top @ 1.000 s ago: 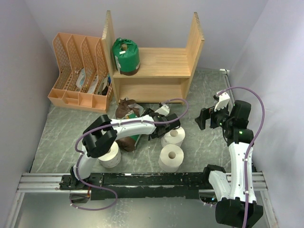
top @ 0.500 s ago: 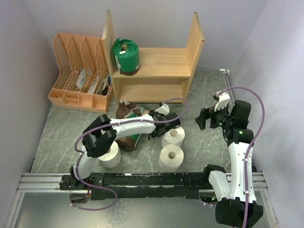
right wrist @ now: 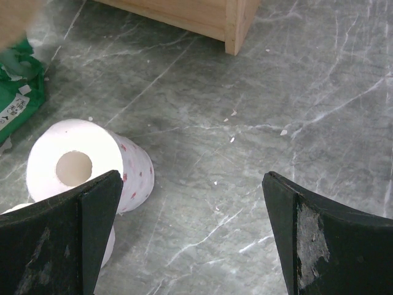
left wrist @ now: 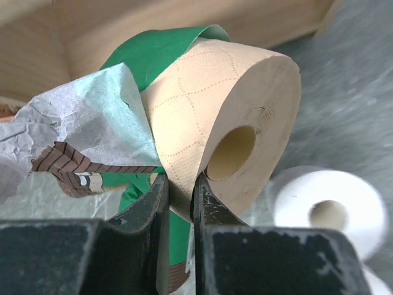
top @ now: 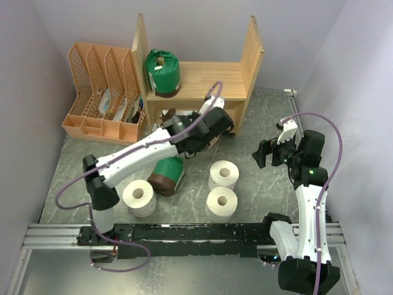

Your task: Place and organize the paper towels onto the shelf

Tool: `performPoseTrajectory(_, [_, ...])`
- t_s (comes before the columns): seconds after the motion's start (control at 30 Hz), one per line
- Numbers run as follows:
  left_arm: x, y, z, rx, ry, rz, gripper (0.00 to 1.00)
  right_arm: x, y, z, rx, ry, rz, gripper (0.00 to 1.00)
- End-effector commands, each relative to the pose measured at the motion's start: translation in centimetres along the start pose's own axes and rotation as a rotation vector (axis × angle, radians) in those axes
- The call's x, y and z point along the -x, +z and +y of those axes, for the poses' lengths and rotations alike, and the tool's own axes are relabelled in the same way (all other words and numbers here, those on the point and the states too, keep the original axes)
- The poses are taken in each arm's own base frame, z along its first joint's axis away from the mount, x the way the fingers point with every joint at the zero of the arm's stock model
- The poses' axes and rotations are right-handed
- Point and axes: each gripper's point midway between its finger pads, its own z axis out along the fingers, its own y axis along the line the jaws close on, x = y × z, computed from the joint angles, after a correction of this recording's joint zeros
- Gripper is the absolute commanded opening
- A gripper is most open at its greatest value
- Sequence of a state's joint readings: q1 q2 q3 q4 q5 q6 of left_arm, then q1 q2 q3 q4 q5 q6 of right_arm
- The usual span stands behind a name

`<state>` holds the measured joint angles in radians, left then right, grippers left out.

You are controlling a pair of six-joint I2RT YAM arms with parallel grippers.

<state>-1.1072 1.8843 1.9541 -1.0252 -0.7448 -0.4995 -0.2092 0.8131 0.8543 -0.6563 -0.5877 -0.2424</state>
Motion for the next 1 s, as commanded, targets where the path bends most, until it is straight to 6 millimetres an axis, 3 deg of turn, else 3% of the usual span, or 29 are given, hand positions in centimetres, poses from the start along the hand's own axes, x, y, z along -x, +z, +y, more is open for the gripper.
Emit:
performPoseTrajectory(0.0, [4.9, -5.1, 1.5, -0.128, -0.089, -0.081, 0.13, 0.6, -0.2, 0.1, -0.002, -0.013, -0.02, 1.0])
performPoseTrajectory(0.2, [9.5, -8.7, 2.2, -0.311, -0.249, -0.157, 0.13, 0.5, -0.1, 0.2, 0.004, -0.012, -0.017, 1.0])
performPoseTrajectory(0.37, [13.0, -9.9, 3.1, -0.444, -0.385, -0.202, 0.11, 0.4, -0.1, 0.2, 0.006, -0.012, -0.016, 1.0])
performPoseTrajectory(0.7, [18.3, -10.0, 6.8, -0.556, -0.687, -0.287, 0.07, 0.3, 0.0, 0.1, 0.005, -0.005, -0.009, 1.0])
performPoseTrajectory(0.97, [20.0, -7.2, 8.2, -0.564, -0.845, -0.264, 0.07, 0.2, 0.1, 0.1, 0.006, -0.005, -0.008, 1.0])
